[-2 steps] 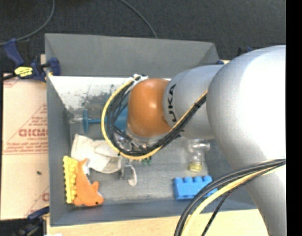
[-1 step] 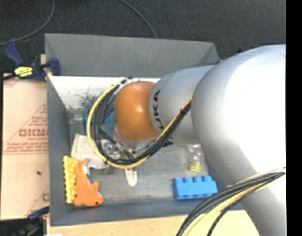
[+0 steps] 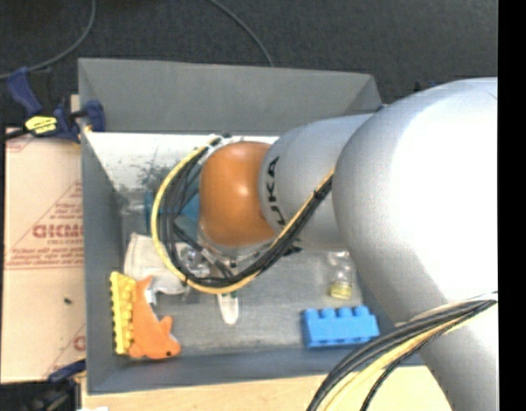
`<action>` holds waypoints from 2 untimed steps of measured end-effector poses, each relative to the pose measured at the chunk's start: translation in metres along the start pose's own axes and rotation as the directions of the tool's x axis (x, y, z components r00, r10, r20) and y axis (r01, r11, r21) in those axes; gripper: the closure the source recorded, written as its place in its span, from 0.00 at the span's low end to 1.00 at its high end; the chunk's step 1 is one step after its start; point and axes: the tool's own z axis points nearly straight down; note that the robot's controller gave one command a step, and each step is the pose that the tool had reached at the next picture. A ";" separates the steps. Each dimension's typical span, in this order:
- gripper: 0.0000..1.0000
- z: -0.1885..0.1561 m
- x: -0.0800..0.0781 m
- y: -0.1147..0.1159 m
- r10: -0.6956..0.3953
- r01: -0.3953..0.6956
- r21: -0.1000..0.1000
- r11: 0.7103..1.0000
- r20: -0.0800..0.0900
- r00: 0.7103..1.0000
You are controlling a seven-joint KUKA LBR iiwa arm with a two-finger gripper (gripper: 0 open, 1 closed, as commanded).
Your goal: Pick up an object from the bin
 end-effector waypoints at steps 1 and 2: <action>1.00 -0.077 -0.004 -0.008 -0.010 0.010 0.001 1.000 -0.003 1.000; 1.00 -0.034 -0.013 0.006 0.064 -0.064 -0.001 0.998 0.002 0.998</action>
Offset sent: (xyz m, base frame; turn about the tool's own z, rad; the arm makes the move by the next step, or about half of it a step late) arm 0.0121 0.0061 0.0343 0.0663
